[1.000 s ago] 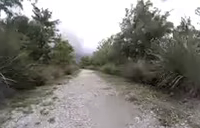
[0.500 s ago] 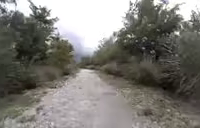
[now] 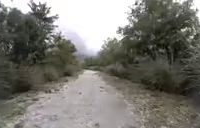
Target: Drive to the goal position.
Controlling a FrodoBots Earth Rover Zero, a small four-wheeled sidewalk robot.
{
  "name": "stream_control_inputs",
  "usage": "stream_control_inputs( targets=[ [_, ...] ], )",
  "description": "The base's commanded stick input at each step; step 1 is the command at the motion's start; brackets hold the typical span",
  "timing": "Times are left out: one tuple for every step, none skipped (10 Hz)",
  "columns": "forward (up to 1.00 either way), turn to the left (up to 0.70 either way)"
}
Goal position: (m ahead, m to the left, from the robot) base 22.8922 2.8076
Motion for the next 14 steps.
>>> stream_control_inputs(
  targets=[
    [0.85,0.0],
    [0.85,0.0],
    [0.85,0.0],
    [0.85,0.0],
    [0.85,0.2],
    [0.85,0.29],
    [0.85,0.29],
    [0.85,0.09],
    [0.85,0.0],
    [0.85,0.0],
    [0.85,0.0],
    [0.85,0.0],
    [0.85,0.0],
    [0.85,0.0]
  ],
)
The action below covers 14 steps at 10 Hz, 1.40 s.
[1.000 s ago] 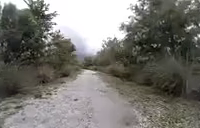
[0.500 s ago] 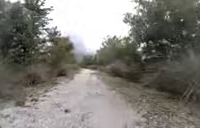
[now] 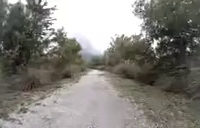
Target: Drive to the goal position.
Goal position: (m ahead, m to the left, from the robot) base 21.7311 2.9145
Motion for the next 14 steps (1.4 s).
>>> stream_control_inputs(
  targets=[
    [0.85,0.0],
    [0.85,0.0],
    [0.85,0.0],
    [0.85,0.0],
    [0.85,0.0],
    [0.85,0.0],
    [0.85,0.0],
    [0.85,0.0],
    [0.85,0.0],
    [0.85,0.0],
    [0.85,0.0],
    [0.85,0.0],
    [0.85,0.0],
    [0.85,0.0]
  ],
)
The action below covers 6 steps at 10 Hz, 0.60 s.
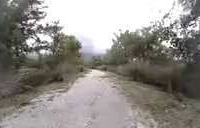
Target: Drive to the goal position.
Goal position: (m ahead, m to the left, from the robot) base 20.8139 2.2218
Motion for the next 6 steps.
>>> stream_control_inputs(
  targets=[
    [0.85,0.0],
    [0.85,0.0],
    [0.85,0.0],
    [0.85,0.0],
    [0.85,0.0],
    [0.85,0.0]
  ],
)
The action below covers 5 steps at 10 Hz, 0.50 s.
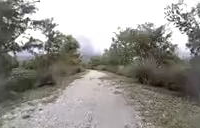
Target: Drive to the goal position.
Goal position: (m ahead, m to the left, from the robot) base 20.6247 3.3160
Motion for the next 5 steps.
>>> stream_control_inputs(
  targets=[
    [0.85,0.0],
    [0.85,0.0],
    [0.85,0.0],
    [0.85,0.0],
    [0.85,0.0]
  ],
)
